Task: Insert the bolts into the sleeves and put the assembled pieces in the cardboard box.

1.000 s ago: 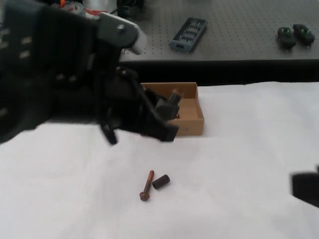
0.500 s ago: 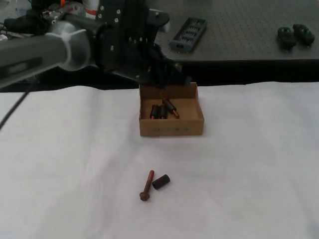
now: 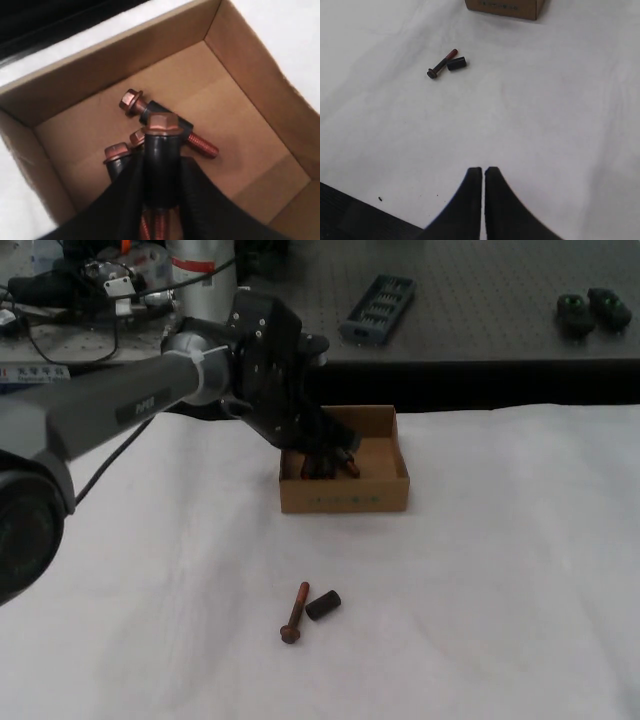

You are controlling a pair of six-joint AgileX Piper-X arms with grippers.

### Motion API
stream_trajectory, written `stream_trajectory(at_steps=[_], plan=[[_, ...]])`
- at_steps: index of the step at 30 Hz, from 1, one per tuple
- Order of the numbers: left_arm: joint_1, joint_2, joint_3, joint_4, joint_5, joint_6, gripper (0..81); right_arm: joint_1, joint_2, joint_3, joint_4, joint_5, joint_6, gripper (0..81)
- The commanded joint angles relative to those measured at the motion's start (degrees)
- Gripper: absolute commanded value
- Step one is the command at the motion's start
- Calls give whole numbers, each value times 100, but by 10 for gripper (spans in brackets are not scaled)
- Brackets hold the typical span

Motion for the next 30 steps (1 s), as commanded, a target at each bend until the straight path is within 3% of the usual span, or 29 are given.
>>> stream_trajectory(at_steps=[1,4,6,14,18,21,23,30], plan=[[-22,-58,-120,-58,-70,55,194,9,-43,-10,17,37,-71,19],[-22,-58,-134,-38,-90,7,376,9,-43,-10,17,37,-71,19],[-37,-58,-161,81,-178,-90,431,9,-43,-10,17,37,-71,19],[-141,-322,-168,711,-154,-90,429,9,-43,-10,18,-35,-71,19],[-220,-684,-168,1168,-154,-78,342,9,-43,-10,18,-35,-71,19],[-238,-1053,-168,1645,-133,-35,171,9,-43,-10,18,-74,-71,19],[-238,-1295,-168,2053,81,110,8,9,-43,-10,18,-74,-71,19],[-238,-1910,-168,3400,324,553,7,9,-43,-10,18,-74,-71,19]])
